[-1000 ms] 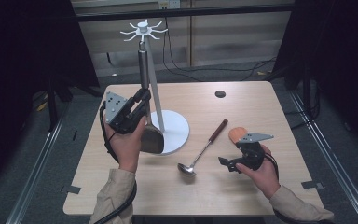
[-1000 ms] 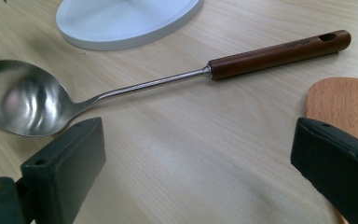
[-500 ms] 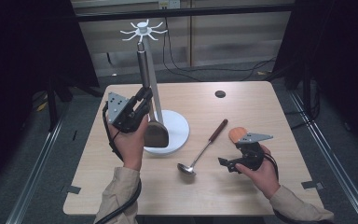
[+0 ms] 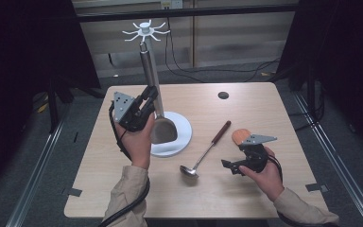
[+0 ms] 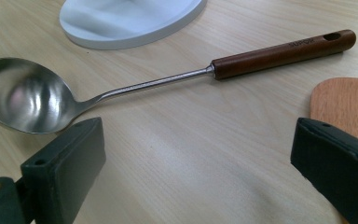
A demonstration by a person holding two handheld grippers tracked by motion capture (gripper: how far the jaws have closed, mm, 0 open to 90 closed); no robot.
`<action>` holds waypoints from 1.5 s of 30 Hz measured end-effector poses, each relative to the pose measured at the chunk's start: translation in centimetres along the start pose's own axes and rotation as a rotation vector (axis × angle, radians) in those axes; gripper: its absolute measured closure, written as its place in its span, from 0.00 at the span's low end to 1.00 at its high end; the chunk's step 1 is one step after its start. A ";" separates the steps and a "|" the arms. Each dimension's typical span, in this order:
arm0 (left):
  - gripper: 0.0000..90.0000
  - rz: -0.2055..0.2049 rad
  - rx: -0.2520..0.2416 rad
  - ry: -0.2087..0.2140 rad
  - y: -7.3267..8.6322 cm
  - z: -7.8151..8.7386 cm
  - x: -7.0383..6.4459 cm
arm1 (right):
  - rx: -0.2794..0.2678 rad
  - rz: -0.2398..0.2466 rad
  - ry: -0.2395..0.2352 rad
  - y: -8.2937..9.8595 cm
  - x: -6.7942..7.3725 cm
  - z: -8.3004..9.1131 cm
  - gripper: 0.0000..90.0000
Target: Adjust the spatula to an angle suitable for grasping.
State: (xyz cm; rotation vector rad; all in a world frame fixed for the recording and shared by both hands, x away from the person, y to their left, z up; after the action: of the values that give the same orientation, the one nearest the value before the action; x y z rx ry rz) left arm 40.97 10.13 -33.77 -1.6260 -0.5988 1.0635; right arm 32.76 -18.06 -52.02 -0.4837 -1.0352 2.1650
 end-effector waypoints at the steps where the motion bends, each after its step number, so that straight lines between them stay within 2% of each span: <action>1: 0.85 -0.001 0.001 -0.003 0.0 0.0 0.0 | 0.000 0.000 0.000 0.0 0.0 0.0 0.03; 3: 0.85 -0.013 0.003 0.003 0.0 0.0 0.1 | 0.000 0.000 -0.001 0.0 0.0 0.0 0.03; 8: 0.84 -0.011 0.006 0.002 0.0 0.1 0.3 | 0.001 0.003 -0.002 0.0 0.0 0.0 0.03; 12: 0.82 0.005 -0.021 0.013 -0.4 0.4 0.4 | 0.004 0.007 -0.005 0.0 0.0 -0.1 0.03; 19: 0.80 -0.005 -0.025 0.000 -0.6 0.8 0.5 | 0.006 0.007 -0.007 0.1 0.1 -0.1 0.03; 21: 0.74 -0.012 -0.026 -0.013 -0.5 0.9 0.7 | 0.005 0.009 -0.006 0.1 0.1 -0.1 0.03; 27: 0.73 -0.017 -0.032 -0.021 -0.6 0.9 0.8 | 0.008 0.005 -0.010 0.1 0.1 -0.1 0.03; 32: 0.67 -0.016 -0.045 -0.022 -0.5 0.8 0.5 | 0.007 0.005 -0.009 0.1 0.1 -0.1 0.03; 34: 0.66 -0.029 -0.046 -0.028 -0.5 0.8 0.5 | 0.008 0.007 -0.008 0.1 0.1 -0.1 0.03; 36: 0.61 -0.029 -0.048 -0.027 -0.5 0.8 0.5 | 0.009 0.007 -0.009 0.1 0.1 -0.1 0.03; 39: 0.59 -0.028 -0.062 -0.018 -0.8 1.0 0.3 | 0.007 0.009 -0.006 0.1 0.1 -0.1 0.03; 40: 0.59 -0.015 -0.078 -0.008 -1.0 1.0 0.1 | 0.006 0.011 -0.005 0.0 0.1 -0.1 0.03; 41: 0.59 -0.027 -0.076 -0.006 -1.2 1.1 0.0 | 0.005 0.011 -0.007 0.0 0.1 -0.1 0.03; 42: 0.59 -0.024 -0.096 -0.006 -1.5 1.1 -0.2 | 0.005 0.012 -0.005 0.0 0.1 -0.1 0.03; 43: 0.60 -0.024 -0.096 -0.006 -1.5 1.1 -0.2 | 0.006 0.012 -0.006 0.0 0.1 -0.1 0.03; 44: 0.61 -0.031 -0.119 0.007 -2.2 1.4 -0.6 | 0.004 0.011 -0.006 0.0 0.1 -0.1 0.03; 45: 0.61 -0.031 -0.119 0.007 -2.2 1.4 -0.6 | 0.004 0.010 -0.008 0.0 0.2 -0.1 0.03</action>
State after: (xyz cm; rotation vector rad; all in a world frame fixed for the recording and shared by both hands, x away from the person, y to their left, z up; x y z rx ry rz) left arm 39.80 11.06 -31.53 -1.7170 -0.6923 1.0155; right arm 32.71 -17.90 -52.09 -0.4800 -1.0344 2.1786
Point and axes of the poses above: each handheld gripper's, and its own axes: z roughly backward along the jaws, y roughly out of its underside, x roughly to its left, the point moved 7 cm from there along -z, roughly forward along the jaws, and after that the axes turned 14 degrees about z, right-handed, at the moved point
